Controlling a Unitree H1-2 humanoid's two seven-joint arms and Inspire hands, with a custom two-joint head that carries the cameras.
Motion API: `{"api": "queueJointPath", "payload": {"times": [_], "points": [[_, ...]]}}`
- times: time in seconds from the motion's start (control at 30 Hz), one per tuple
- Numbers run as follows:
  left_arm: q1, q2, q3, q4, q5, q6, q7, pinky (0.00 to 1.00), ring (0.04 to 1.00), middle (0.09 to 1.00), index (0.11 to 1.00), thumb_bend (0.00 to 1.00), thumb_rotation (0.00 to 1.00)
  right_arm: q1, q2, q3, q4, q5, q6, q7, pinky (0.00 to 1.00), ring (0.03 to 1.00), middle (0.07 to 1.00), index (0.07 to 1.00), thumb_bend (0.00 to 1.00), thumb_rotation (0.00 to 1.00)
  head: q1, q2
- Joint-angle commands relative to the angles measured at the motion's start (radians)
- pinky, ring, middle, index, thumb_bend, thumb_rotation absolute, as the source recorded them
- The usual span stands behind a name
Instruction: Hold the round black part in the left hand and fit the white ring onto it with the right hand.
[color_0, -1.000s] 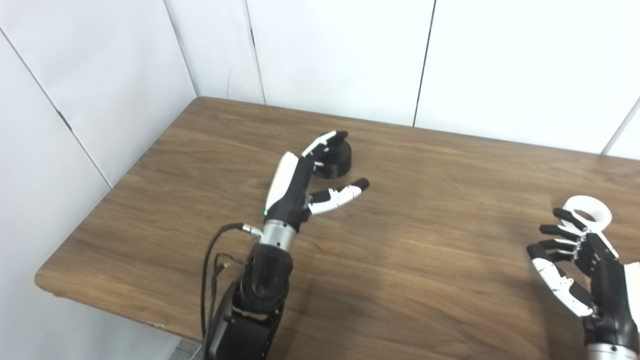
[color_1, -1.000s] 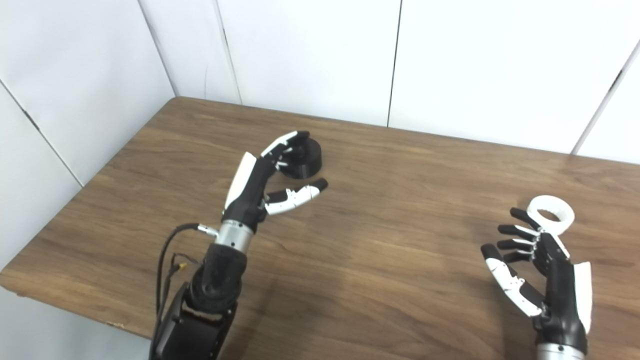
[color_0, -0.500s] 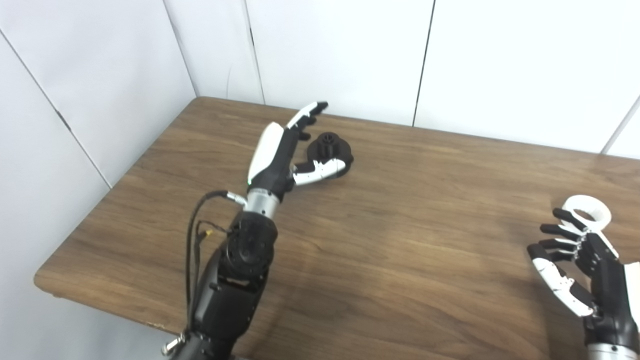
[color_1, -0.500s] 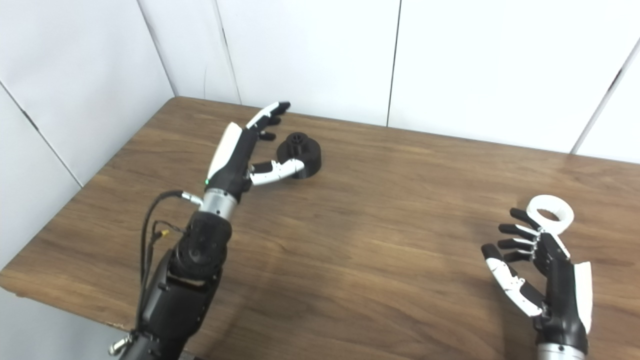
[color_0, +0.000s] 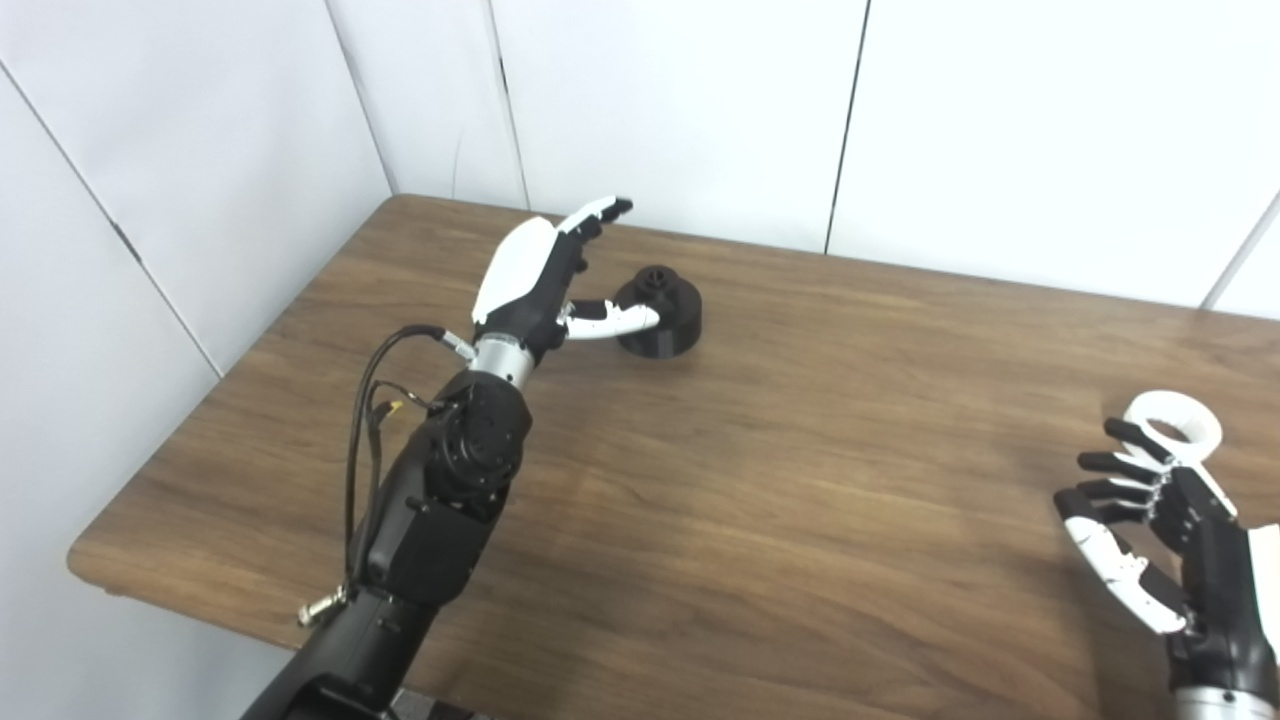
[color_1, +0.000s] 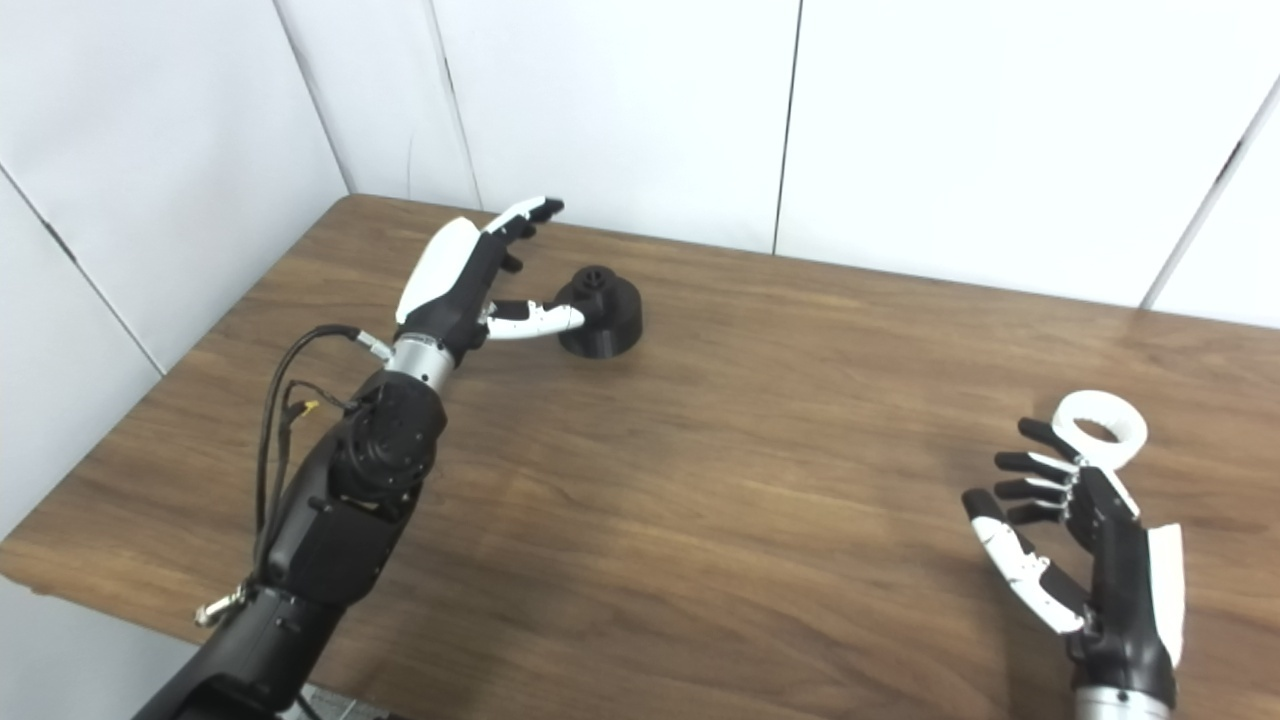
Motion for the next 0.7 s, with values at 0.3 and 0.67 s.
{"api": "queueJointPath", "payload": {"times": [0.3,0.67], "points": [[-0.112,0.072,-0.059,0.127,0.086,-0.042,0.025,0.75,0.915,0.914,0.869,0.89,0.46,-0.015,-0.010,-0.006,-0.005,0.002,-0.032,-0.003,0.46,0.562,0.649,0.756,0.58,0.38,-0.007,0.000],[-0.138,0.082,-0.100,0.225,0.143,-0.014,0.032,0.90,1.000,0.969,0.874,0.94,0.45,-0.010,-0.005,-0.006,-0.008,0.012,-0.035,-0.002,0.46,0.553,0.647,0.756,0.58,0.37,-0.015,-0.003]]}}
